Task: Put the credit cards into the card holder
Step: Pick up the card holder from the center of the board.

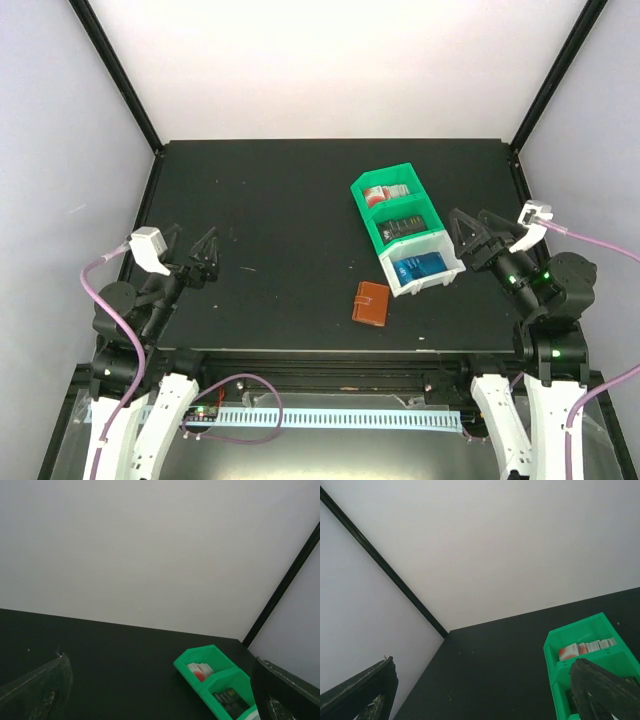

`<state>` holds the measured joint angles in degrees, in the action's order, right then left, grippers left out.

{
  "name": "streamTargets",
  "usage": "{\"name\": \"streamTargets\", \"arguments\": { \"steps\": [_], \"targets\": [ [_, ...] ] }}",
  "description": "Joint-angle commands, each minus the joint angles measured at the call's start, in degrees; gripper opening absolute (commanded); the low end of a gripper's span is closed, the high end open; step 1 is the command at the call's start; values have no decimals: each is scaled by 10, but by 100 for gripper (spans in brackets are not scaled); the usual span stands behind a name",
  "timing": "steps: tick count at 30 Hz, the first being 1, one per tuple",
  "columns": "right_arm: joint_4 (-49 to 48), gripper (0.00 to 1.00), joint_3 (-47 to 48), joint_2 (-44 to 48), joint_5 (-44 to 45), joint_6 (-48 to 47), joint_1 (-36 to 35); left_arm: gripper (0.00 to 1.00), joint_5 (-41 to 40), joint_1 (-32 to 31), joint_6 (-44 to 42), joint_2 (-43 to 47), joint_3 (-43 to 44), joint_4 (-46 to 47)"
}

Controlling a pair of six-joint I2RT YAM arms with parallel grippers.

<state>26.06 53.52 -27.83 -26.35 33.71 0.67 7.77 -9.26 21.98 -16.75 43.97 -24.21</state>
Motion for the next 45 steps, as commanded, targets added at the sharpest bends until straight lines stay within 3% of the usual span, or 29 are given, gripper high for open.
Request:
{"name": "streamTargets", "arguments": {
  "steps": [1, 6, 11, 16, 20, 24, 27, 31, 34, 45],
  "targets": [
    [-18, 95, -12, 4, -42, 15, 8, 99, 30, 7, 30, 10, -7, 33],
    [-36, 95, -43, 4, -59, 40, 9, 99, -15, 9, 75, 27, -9, -10],
    [-65, 95, -90, -8, -130, 54, 9, 99, 17, 10, 91, 29, -22, -36],
    [-64, 94, -142, -53, -198, 48, 7, 99, 38, 11, 126, 41, -83, 4],
    [-8, 93, -168, -80, -138, 10, -39, 99, 146, 11, 153, 14, -155, 94],
    [48, 92, -178, -113, -22, -9, -148, 99, 243, 0, 166, -80, -177, 112],
    [83, 91, -189, -159, 91, 4, -240, 97, 243, -45, 186, -140, -194, 139],
    [98, 80, -205, -245, 208, 44, -332, 94, 186, -155, 193, -225, -197, 172],
    [116, 74, -197, -309, 274, 74, -381, 91, 180, -201, 202, -295, -193, 198],
    [36, 55, -197, -424, 214, 88, -420, 86, 186, -317, 226, -507, -134, 258]
  ]
}}
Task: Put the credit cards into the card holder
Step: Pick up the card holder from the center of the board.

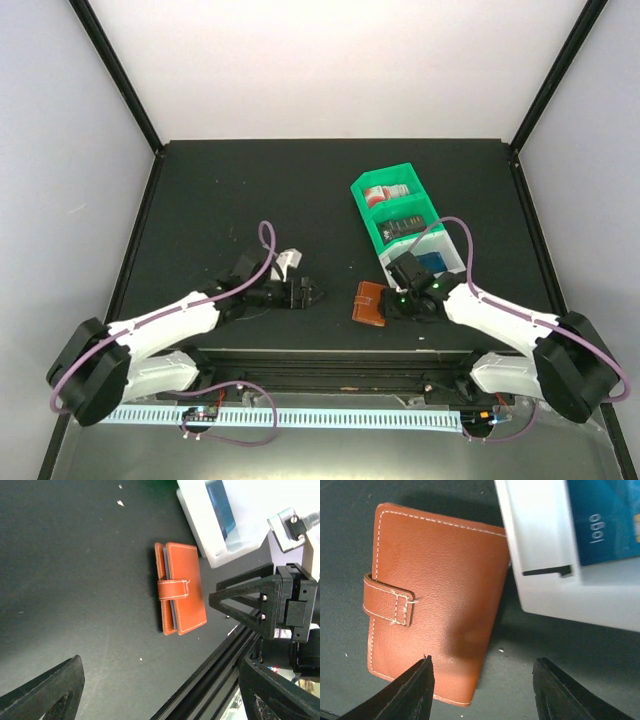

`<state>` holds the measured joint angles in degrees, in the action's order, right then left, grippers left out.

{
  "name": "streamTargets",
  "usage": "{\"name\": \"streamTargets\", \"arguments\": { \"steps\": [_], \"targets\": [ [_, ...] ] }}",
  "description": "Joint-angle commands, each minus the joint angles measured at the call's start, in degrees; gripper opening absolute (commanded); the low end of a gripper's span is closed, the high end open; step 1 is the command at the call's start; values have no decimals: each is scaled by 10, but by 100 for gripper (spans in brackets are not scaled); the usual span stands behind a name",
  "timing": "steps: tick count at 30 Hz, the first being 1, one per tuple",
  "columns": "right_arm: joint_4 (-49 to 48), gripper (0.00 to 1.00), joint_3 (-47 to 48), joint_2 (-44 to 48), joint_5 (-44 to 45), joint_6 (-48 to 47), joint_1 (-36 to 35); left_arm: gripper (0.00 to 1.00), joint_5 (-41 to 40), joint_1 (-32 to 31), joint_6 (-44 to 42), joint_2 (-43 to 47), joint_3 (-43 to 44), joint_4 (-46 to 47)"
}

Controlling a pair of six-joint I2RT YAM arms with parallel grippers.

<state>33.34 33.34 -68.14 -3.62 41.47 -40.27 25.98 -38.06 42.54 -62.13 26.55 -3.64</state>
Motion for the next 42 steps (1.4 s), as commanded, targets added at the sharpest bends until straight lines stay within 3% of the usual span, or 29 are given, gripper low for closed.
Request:
{"name": "streamTargets", "arguments": {
  "steps": [1, 9, 19, 32, 42],
  "targets": [
    [-39, 52, 7, -29, -18, 6, -14, 86, 12, -37, 22, -74, 48, 57],
    [-9, 42, 28, -93, 1, -37, -25, 76, 65, -80, 48, -240, 127, 55],
    [-19, 35, 21, -115, -15, -49, -26, 69, 89, -109, 105, -352, 191, 55],
    [-51, 34, 14, -99, -98, -53, -26, 61, 90, -120, 151, -418, 234, 25],
    [-86, 32, 1, -91, -136, -43, -26, 40, 100, -119, 179, -398, 200, 78]
  ]
}}
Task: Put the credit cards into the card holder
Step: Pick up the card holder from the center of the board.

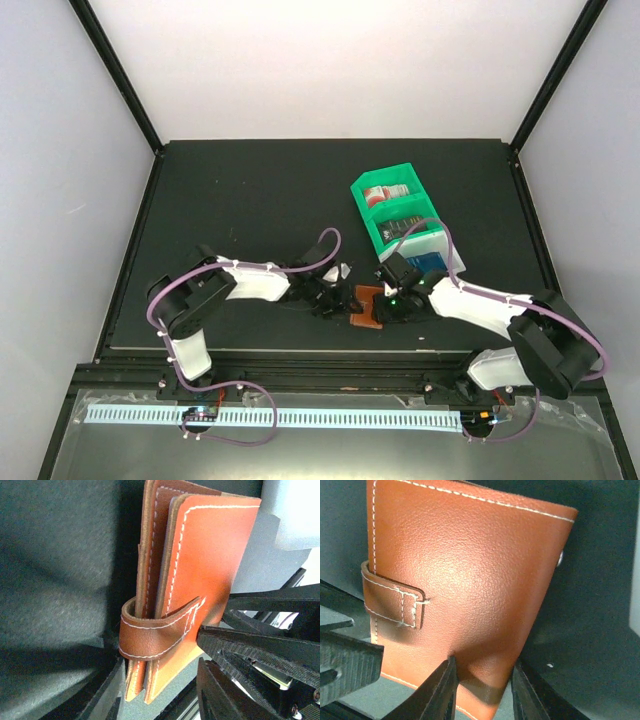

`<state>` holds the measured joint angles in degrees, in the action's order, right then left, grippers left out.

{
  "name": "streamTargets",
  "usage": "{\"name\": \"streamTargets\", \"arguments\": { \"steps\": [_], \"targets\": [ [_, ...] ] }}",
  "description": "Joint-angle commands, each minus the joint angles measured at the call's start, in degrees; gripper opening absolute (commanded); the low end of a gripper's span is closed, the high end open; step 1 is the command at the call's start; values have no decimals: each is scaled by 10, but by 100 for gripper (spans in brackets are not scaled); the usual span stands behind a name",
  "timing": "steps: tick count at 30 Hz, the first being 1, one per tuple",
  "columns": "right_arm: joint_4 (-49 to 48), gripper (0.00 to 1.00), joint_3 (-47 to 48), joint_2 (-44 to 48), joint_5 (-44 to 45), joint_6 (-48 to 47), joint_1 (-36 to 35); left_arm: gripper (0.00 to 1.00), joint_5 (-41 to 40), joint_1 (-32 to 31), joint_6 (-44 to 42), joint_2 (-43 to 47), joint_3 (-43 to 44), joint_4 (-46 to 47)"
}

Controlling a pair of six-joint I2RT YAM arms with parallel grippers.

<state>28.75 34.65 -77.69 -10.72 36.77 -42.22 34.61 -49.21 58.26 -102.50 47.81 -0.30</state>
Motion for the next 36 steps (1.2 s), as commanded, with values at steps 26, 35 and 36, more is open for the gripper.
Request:
{"name": "streamTargets", "arguments": {
  "steps": [26, 35, 36],
  "targets": [
    [-96, 43, -31, 53, -97, 67, -6, 13, -4, 14, 54, 81, -74, 82],
    [23, 58, 62, 125, 17, 19, -5, 2, -141, 14, -185, 170, -26, -106],
    [36, 59, 81, 135, 27, 16, -3, 2, -163, 13, -222, 193, -20, -126]
  ]
}}
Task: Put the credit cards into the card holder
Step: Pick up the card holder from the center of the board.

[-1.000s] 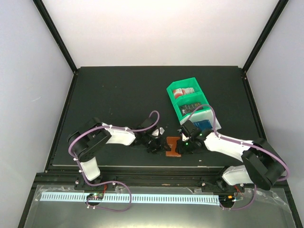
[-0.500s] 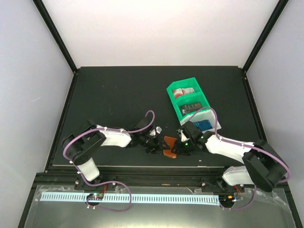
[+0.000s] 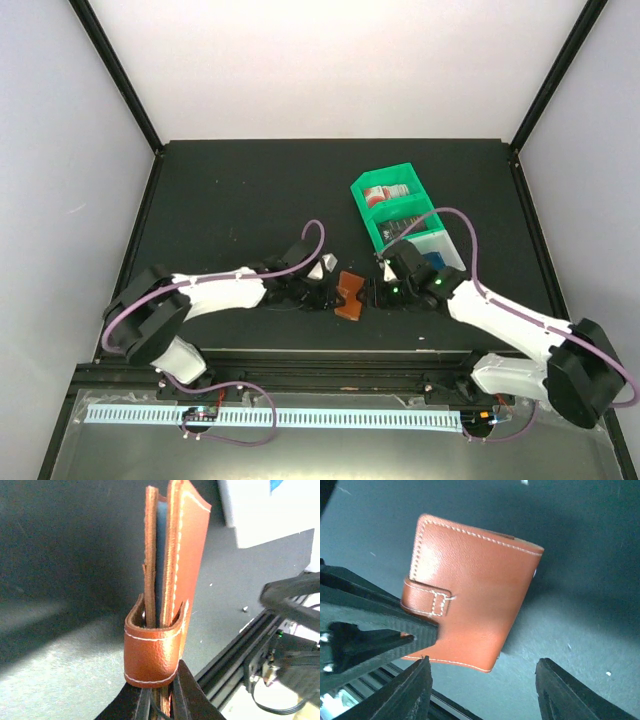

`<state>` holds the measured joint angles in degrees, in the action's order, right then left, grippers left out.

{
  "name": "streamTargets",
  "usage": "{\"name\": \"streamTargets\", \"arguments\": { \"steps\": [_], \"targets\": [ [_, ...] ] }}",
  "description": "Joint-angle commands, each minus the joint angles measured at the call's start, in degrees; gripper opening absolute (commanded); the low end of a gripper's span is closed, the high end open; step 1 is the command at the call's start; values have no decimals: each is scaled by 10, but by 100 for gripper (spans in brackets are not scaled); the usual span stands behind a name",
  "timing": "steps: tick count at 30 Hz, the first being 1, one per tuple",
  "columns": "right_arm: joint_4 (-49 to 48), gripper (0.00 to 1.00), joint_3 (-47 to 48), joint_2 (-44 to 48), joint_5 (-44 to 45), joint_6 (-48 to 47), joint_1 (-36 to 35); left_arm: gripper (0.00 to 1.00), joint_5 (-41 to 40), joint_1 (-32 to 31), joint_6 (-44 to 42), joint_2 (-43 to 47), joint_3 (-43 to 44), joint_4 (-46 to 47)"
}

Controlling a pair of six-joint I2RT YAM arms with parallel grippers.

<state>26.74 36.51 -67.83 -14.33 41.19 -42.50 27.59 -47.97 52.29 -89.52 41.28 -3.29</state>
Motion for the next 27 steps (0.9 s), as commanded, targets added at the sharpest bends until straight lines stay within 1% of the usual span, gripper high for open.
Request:
{"name": "streamTargets", "arguments": {
  "steps": [1, 3, 5, 9, 11, 13, 14, 17, 20, 22, 25, 27],
  "targets": [
    [67, 60, 87, 45, 69, -29, 2, 2, -112, 1, -197, 83, 53, -115],
    [85, 62, 126, 63, 82, -17, 7, 2, -142, 1, -271, 125, 63, -125],
    [79, 64, 162, 81, 99, 6, 13, 2, -170, -2, -340, 175, 70, -117],
    [39, 76, 235, 104, 119, 65, 15, 2, -272, -6, -480, 252, 75, -59],
    [26, 78, 278, 98, 110, 97, 15, 3, -287, -6, -579, 280, 64, 4],
    [9, 79, 314, 87, 93, 137, 16, 8, -265, -7, -717, 300, 47, 75],
    [-1, 79, 325, 83, 86, 162, 16, 7, -274, -8, -800, 306, 38, 121],
    [-51, 79, 328, 75, 54, 245, 15, 2, -303, -9, -904, 305, 40, 222],
    [-85, 79, 330, 62, 18, 300, 16, 1, -270, -9, -1044, 288, 37, 285],
    [-100, 79, 331, 54, -2, 326, 15, 2, -272, -8, -1116, 269, 42, 313],
    [-102, 78, 332, 45, -10, 354, 15, 2, -291, -9, -1178, 249, 53, 340],
    [-92, 75, 333, 44, 3, 363, 15, 2, -290, -8, -1208, 244, 49, 365]
  ]
}}
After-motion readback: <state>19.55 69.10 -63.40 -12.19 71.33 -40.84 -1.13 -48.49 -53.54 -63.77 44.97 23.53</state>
